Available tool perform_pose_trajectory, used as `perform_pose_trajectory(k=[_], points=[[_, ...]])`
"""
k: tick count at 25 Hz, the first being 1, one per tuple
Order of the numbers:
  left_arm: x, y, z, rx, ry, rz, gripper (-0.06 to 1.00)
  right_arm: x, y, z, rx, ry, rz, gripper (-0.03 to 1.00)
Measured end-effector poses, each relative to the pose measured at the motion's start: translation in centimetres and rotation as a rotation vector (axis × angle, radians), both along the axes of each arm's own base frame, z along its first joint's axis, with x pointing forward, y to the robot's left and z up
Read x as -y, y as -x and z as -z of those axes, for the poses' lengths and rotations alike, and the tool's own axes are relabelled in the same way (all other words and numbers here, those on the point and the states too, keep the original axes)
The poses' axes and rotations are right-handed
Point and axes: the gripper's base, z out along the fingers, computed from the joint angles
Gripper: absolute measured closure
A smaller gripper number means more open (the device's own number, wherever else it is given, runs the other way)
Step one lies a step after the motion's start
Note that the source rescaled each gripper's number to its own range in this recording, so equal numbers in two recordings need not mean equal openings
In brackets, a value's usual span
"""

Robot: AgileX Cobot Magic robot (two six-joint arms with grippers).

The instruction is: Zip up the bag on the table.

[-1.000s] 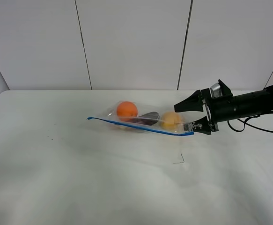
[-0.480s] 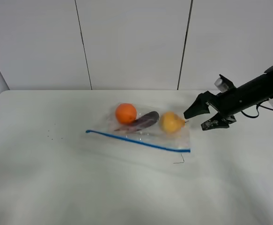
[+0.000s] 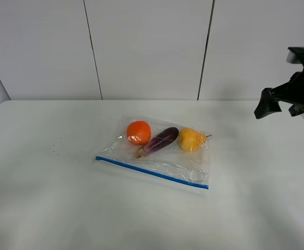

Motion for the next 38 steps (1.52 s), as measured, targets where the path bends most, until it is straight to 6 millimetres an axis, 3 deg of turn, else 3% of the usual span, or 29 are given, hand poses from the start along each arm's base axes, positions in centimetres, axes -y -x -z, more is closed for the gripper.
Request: perform_pose_trajectory(k=[5,7,10,16,20,29,38], points=[[0.0,0.0,0.0,0.000,0.000,0.000,-0.05,-0.3,3.8,-4.4,0.117,0.024,-0.009,-0.03],[0.0,0.0,0.0,0.000,0.000,0.000,-0.05,-0.5,6.2,-5.6,0.170,0.043,-0.018,-0.03],[0.0,0.0,0.0,0.000,0.000,0.000,-0.05,-0.7,9.7,-5.6,0.251,0.066,-0.019,-0.03],[0.0,0.0,0.0,0.000,0.000,0.000,-0.05,-1.7,15.9,-2.0,0.265,0.043,-0.033,-0.03],[0.0,0.0,0.0,0.000,0.000,0.000,-0.05,-2.8,19.8,-0.8,0.246,0.022,-0.090,-0.03],[0.0,0.0,0.0,0.000,0.000,0.000,-0.05,-2.3,27.5,-2.7,0.512,0.068,0.021,-0.03],[0.0,0.0,0.0,0.000,0.000,0.000,-0.05,-2.0,32.6,-3.2,0.762,0.073,0.089,-0.03]])
